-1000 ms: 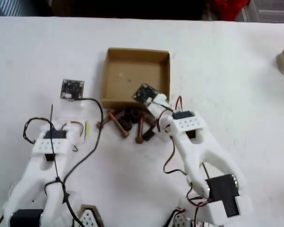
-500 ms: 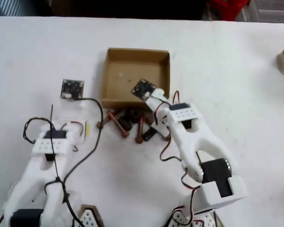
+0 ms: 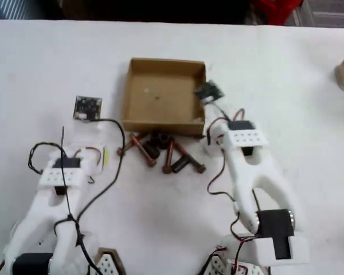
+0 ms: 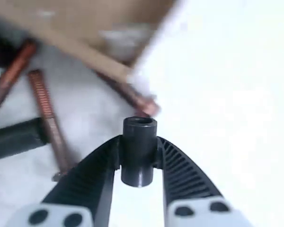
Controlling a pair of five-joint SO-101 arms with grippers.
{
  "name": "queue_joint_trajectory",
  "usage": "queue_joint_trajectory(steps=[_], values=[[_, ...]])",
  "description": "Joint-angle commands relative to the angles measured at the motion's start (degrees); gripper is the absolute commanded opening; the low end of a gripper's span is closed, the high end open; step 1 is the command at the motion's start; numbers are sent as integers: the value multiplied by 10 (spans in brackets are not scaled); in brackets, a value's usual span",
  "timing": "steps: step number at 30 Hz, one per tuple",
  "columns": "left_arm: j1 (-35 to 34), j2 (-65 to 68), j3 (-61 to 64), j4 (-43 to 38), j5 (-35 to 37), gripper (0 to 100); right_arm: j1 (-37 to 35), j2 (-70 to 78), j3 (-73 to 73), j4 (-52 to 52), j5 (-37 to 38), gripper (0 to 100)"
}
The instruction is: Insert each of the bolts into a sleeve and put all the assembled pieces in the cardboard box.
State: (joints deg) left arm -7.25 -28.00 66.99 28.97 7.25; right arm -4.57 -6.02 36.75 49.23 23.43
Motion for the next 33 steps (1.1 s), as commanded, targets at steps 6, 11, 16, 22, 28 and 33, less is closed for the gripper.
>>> queue_joint_trajectory(steps=[6, 11, 16, 22, 28, 33], values=[[10, -4, -44, 35, -139, 183, 117, -36, 68, -31, -26, 17], [77, 1, -162, 138, -178, 184, 135, -34, 76, -42, -28, 17], [172, 2, -277, 210, -203, 184, 135, -30, 76, -61, -28, 17], [309, 80, -359, 209, -228, 184, 136, -30, 77, -61, -28, 17], [376, 269, -460, 213, -368, 184, 137, -30, 77, -62, -25, 17], [404, 341, -477, 210, -513, 184, 137, -30, 78, -62, -24, 17]])
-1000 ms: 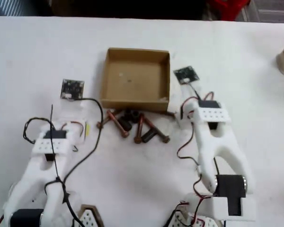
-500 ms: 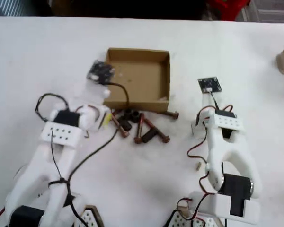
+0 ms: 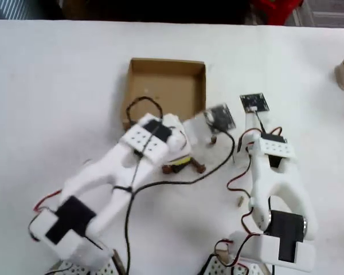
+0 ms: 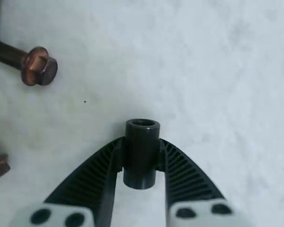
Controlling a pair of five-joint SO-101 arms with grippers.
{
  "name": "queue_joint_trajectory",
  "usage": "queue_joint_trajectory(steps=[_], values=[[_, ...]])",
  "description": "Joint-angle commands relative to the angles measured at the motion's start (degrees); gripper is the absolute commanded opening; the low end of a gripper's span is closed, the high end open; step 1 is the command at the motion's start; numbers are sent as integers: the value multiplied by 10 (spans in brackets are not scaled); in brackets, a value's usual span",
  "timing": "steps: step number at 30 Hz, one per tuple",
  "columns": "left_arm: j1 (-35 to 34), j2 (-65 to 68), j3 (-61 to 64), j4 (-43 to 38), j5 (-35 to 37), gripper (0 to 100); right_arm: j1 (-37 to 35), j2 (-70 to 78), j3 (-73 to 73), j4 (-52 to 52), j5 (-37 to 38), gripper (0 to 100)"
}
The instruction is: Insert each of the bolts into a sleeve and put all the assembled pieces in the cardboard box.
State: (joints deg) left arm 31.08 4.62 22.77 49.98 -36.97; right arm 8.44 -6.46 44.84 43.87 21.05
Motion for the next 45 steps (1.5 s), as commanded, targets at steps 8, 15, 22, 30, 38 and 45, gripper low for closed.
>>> queue_joint_trajectory(steps=[8, 15, 22, 30, 38, 45], values=[[20, 27, -38, -5, -127, 271, 7, -26, -1, -22, 0, 17], [20, 61, -41, -68, -127, 283, 22, -30, -2, -22, -2, 17], [15, 91, -35, -182, -67, 251, 102, -27, -30, -24, -95, 17], [31, 97, -26, -185, -74, 253, 154, -31, -37, -32, -156, 21], [53, 145, -72, -171, -76, 249, 153, -31, -37, -32, -164, 21], [67, 178, -132, -88, -77, 239, 153, -31, -37, -32, -164, 21]])
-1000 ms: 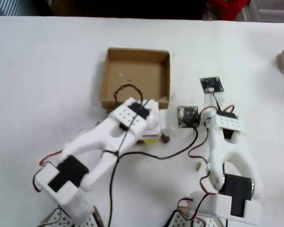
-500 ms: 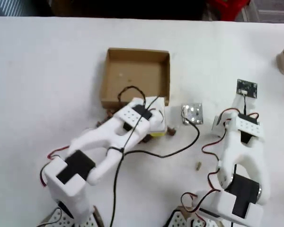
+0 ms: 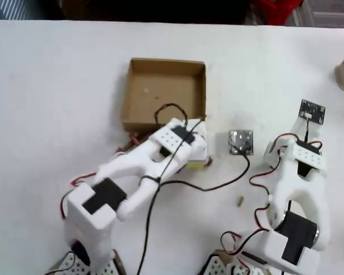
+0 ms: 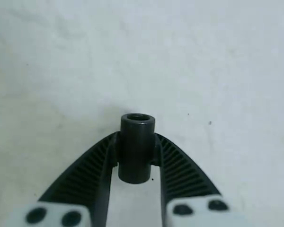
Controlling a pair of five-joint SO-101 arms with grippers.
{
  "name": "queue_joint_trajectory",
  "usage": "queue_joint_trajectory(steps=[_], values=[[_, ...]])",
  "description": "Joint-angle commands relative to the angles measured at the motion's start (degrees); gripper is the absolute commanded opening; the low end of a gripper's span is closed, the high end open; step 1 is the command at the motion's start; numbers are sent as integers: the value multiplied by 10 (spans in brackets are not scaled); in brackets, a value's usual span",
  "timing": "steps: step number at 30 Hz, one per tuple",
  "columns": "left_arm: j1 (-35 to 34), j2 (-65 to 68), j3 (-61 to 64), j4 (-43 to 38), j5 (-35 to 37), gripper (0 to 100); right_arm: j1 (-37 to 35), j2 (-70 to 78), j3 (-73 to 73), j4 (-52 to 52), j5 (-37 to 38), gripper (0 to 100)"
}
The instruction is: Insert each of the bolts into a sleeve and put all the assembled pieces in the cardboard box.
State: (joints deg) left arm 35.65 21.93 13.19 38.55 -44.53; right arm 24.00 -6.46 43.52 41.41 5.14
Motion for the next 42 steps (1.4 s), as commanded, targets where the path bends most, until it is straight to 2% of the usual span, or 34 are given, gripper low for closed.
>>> queue_joint_trajectory(steps=[1, 4, 10, 13, 20, 27, 37, 42], values=[[25, 9, -43, 36, -4, 221, -2, -31, -24, -7, -5, 21], [29, 22, -70, 70, -43, 162, -2, -31, -24, -7, -4, 21], [31, 45, -108, 116, -46, 124, -12, -31, -24, -7, -3, 21], [36, 51, -117, 127, -41, 70, -15, -31, -24, -7, -2, 21], [40, 46, -119, 138, 106, 58, -22, -30, -24, -7, -2, 21], [35, 45, -174, 147, 240, 59, -22, -29, -24, -7, -2, 21], [-43, 45, -339, 295, 363, 57, -28, -28, -24, -7, -2, 21], [-90, 45, -389, 338, 391, 56, -32, -27, -24, -7, -2, 21]])
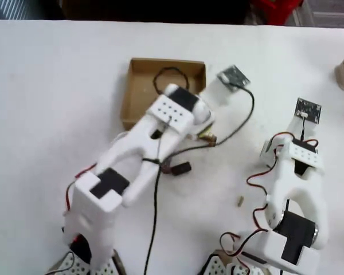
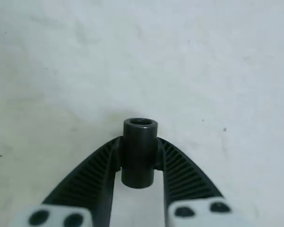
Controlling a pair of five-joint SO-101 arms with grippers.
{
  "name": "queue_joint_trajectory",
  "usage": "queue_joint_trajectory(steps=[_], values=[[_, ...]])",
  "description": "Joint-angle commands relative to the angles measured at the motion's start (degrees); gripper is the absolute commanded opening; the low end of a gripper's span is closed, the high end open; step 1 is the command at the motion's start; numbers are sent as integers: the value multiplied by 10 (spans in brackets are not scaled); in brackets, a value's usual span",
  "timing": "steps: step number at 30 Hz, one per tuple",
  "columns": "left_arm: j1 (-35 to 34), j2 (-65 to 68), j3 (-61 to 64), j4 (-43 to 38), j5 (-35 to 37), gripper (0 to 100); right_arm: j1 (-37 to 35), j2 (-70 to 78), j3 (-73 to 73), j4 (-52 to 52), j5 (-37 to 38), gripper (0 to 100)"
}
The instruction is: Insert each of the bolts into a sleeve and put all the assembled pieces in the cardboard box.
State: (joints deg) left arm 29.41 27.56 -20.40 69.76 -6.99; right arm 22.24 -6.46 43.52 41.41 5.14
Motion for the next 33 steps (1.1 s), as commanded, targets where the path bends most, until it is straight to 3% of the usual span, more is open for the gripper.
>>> queue_joint_trajectory(steps=[1, 10, 16, 23, 28, 33], values=[[-36, -11, -60, 36, 15, 56, -18, -27, -24, -7, -2, 21], [-131, -21, -109, 102, 14, 48, -26, -27, -23, -7, -3, 21], [-203, -119, -105, 156, 18, 49, -27, -27, -23, -7, -3, 21], [-317, -194, -47, 220, 156, 24, -42, -27, -21, -7, -3, 21], [-398, -242, 92, 179, 162, 22, -51, -31, -19, -6, -4, 19], [-431, -343, 319, 21, 162, 22, -75, -31, -19, -3, -8, 18]])
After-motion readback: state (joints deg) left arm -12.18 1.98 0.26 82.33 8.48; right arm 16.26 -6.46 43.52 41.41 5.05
